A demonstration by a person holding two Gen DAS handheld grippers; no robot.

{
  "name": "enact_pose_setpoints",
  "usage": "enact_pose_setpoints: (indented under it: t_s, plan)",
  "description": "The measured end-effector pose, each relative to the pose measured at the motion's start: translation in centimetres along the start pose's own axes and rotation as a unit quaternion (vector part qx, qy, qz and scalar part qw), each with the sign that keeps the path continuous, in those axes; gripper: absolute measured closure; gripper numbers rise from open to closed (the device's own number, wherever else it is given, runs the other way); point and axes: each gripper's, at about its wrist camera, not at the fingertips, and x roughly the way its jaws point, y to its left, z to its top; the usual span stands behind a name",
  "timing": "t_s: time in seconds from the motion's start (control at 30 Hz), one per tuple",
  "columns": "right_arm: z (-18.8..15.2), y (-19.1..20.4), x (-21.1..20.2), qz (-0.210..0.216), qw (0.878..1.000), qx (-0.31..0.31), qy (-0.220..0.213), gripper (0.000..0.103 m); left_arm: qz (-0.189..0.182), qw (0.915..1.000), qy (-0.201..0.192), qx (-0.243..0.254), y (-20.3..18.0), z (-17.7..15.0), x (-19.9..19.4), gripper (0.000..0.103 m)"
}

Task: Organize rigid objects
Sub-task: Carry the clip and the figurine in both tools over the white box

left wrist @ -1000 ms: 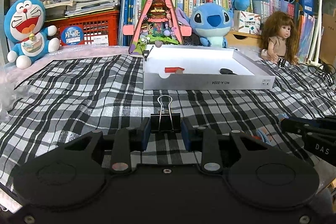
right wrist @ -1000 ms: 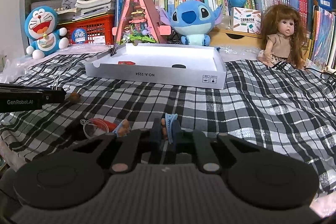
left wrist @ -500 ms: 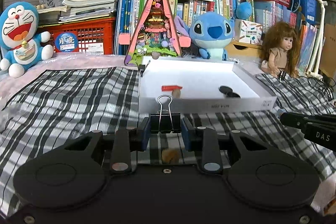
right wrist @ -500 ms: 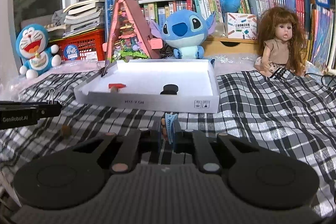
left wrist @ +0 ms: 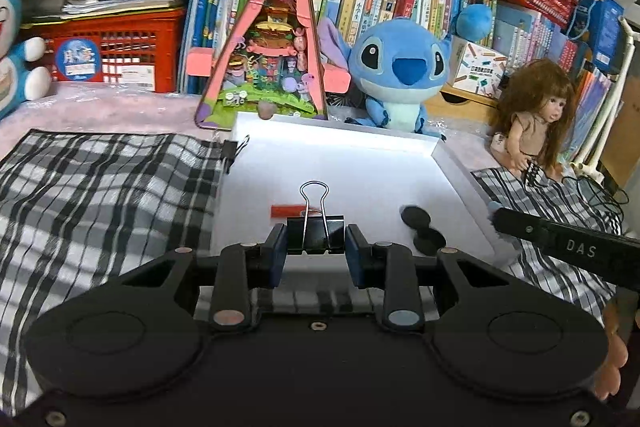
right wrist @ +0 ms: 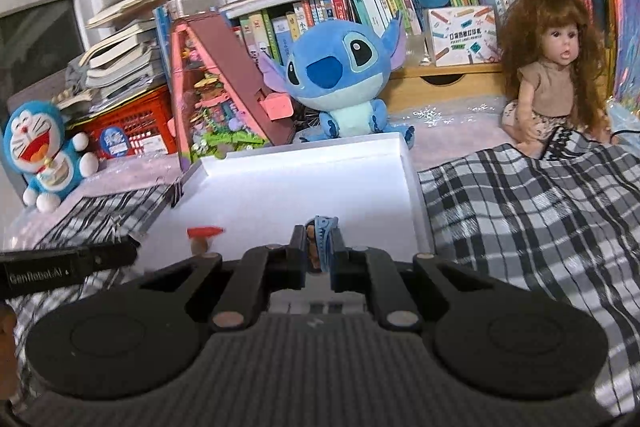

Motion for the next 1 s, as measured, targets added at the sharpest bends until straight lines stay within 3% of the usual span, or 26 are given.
enact_pose_setpoints:
  t_s: [0.43,0.7,1.0]
  plan:
    - [3.6,0.0,8.1,0.000,0.998,0.036,0.059,0.089,0.022,0.9994,0.026,-0.004,0.0,3.1,9.9,0.074]
    - [3.8,-0.2,12.2,-0.013,0.996,0.027,0.082,0.089,0.050,0.9983,0.028,0.004,-0.1,3.4,12.5,0.074]
    - [3.3,0.4,14.0,-0.013,0.995,0.014,0.101,0.089,0.063,0.9970,0.041,0.020,0.0,2.6,14.0,0.074]
